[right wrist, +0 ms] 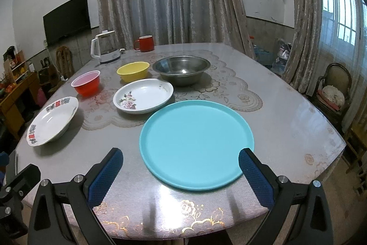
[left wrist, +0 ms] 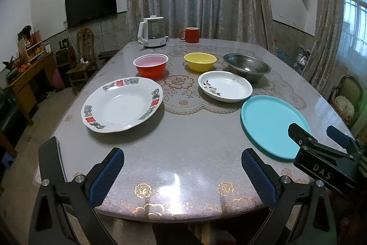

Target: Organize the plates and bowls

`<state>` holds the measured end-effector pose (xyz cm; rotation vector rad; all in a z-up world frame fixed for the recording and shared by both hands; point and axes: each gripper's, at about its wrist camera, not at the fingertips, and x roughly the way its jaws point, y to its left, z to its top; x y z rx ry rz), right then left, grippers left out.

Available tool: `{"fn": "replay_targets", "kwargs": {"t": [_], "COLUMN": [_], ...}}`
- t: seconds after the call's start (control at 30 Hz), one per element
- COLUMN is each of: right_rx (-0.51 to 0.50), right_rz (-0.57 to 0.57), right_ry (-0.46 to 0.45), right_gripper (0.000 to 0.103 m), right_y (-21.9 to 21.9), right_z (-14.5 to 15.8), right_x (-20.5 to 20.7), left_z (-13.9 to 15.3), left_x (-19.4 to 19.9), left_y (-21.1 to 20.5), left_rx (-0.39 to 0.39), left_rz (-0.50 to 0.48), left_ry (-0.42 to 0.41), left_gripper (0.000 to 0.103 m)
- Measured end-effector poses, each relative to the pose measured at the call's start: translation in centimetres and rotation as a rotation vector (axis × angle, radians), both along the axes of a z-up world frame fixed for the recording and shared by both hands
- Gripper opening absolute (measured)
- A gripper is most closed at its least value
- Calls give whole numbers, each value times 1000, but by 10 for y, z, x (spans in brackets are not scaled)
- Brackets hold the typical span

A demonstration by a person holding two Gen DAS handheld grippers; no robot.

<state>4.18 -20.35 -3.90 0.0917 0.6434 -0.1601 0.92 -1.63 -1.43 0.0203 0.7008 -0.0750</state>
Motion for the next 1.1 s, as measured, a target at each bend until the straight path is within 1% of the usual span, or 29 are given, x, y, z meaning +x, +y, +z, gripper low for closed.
{"fn": "replay_targets", "kwargs": {"t": [0.57,0.63,0.83,1.1], "right_rx": [-2,-5,-20,-3], "right_rz": [-7,-7,-7,35], "right_ry": [6,8,8,38], "right_gripper": [103,103,103,102], "right_y": [-2,-2,-2,-3], "right_z": [0,-1,-2,-9], "right_x": [3,4,8,22], "left_z": [-2,-3,-7,-11], "left_x": [4,7,18,43], "left_y": [-3,-2,4,26], "left_rx": [-5,-15,-87,-96], "left_rz": [-22,-37,-64,-25], "left_ry": [21,34,90,125], "left_gripper": [103,103,103,103]}}
